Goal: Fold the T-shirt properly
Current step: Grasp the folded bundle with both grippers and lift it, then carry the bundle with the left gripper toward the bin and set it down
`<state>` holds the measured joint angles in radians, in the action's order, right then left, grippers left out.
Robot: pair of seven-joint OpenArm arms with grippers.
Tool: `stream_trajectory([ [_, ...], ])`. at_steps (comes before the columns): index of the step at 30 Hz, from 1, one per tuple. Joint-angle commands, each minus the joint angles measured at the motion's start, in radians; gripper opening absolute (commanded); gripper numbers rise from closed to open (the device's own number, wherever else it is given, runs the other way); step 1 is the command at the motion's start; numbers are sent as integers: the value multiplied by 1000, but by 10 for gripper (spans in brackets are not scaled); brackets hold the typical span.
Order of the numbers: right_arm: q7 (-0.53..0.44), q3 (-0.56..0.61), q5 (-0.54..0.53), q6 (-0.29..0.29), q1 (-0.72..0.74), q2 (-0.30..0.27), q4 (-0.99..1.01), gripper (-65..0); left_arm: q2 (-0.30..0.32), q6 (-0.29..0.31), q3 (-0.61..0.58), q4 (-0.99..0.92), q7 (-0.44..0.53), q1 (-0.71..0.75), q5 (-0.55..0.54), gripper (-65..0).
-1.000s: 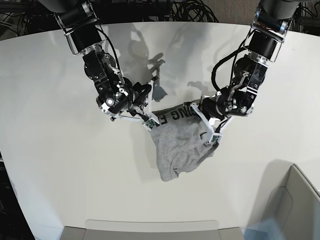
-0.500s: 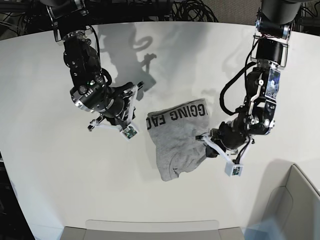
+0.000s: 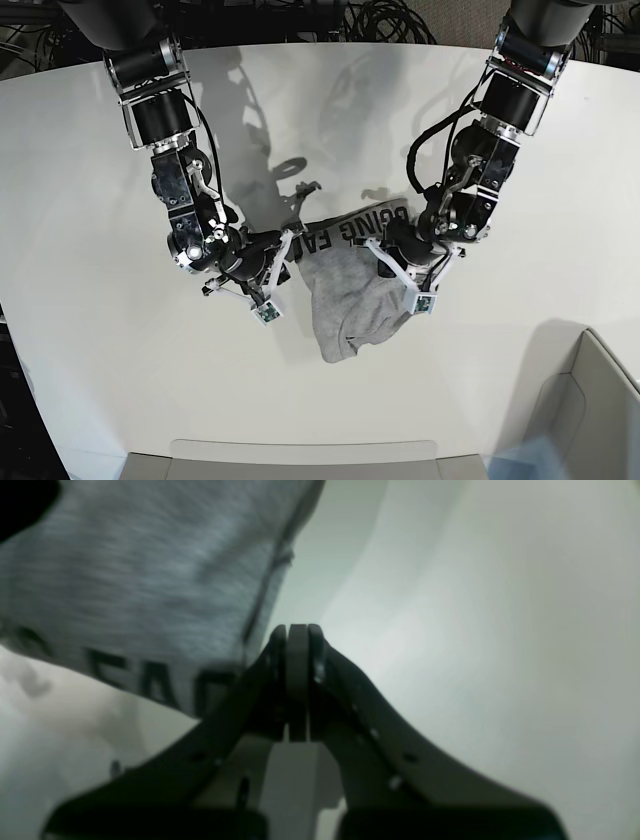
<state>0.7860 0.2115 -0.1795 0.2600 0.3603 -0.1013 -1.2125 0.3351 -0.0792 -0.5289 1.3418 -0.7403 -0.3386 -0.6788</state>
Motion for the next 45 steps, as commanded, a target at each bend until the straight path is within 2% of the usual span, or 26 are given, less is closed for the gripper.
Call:
stream_trajectory([
  [1, -21, -8, -4, 2, 42, -8, 32, -650, 0, 5, -12, -8, 17, -26, 0, -650],
  [5, -56, -4, -2, 3, 58, 16, 152, -650, 0, 5, -36, -98, 46, -26, 0, -650],
  [10, -84, 176, -2, -3, 52, 31, 205, -650, 6, 2, -32, -117, 46, -26, -2, -650],
  [12, -84, 170, -10, -5, 32, 35, 185, -650, 8, -1, -30, -86, 44, -26, -2, -650],
  [17, -66, -11, -4, -6, -79, 25, -39, -650, 9, -1, -30, 28, 46, -29, 0, -650],
  [20, 43, -148, -4, -6, -154, -4, -254, -650, 8, -3, -29, 52, 47, -69, 0, -650],
  [23, 97, -287, -4, -5, -255, -16, -448, -650, 0, -3, -29, 87, 47, -95, 0, -650],
  [28, 134, -453, -5, 0, -439, -74, -672, -650, -110, -3, -36, 12, 47, -119, 6, -650],
  [33, 134, -636, -12, 14, -599, -82, -745, -650, -213, 6, -40, -121, 47, -99, 161, -650],
  [36, 132, -722, -12, 115, -643, -71, -745, -650, -253, 6, -40, -230, 47, -84, 250, -650],
  [40, 132, -817, -2, 201, -654, -31, -743, -650, -248, 8, -40, -365, 47, -78, 293, -650],
  [43, 132, -841, -2, 224, -654, -31, -740, -650, -181, 9, -38, -404, 51, -30, 307, -650],
  [45, 132, -841, -2, 224, -654, -31, -741, -650, -106, 9, -38, -404, 86, -3, 305, -650],
])
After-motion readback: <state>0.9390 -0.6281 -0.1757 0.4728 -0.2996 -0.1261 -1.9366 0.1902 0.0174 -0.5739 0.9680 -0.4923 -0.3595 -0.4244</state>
